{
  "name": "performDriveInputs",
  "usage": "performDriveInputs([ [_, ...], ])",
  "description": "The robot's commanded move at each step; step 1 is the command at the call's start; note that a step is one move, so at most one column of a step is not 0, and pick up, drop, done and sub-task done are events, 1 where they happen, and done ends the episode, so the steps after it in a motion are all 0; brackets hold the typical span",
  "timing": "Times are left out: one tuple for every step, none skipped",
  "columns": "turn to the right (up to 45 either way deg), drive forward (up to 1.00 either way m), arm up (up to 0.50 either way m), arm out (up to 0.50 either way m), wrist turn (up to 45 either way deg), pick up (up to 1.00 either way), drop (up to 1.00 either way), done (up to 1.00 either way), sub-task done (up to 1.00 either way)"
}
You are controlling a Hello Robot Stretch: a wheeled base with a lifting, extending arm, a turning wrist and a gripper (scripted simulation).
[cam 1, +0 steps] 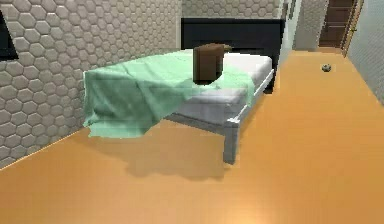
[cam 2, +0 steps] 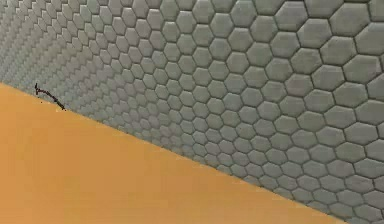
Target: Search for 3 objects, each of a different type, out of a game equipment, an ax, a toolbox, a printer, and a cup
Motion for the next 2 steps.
performDriveInputs([
  [0.0,0.35,0.0,0.0,0.0,0.0,0.0,0.0,0.0],
  [36.0,0.0,0.0,0.0,0.0,0.0,0.0,0.0,0.0],
])
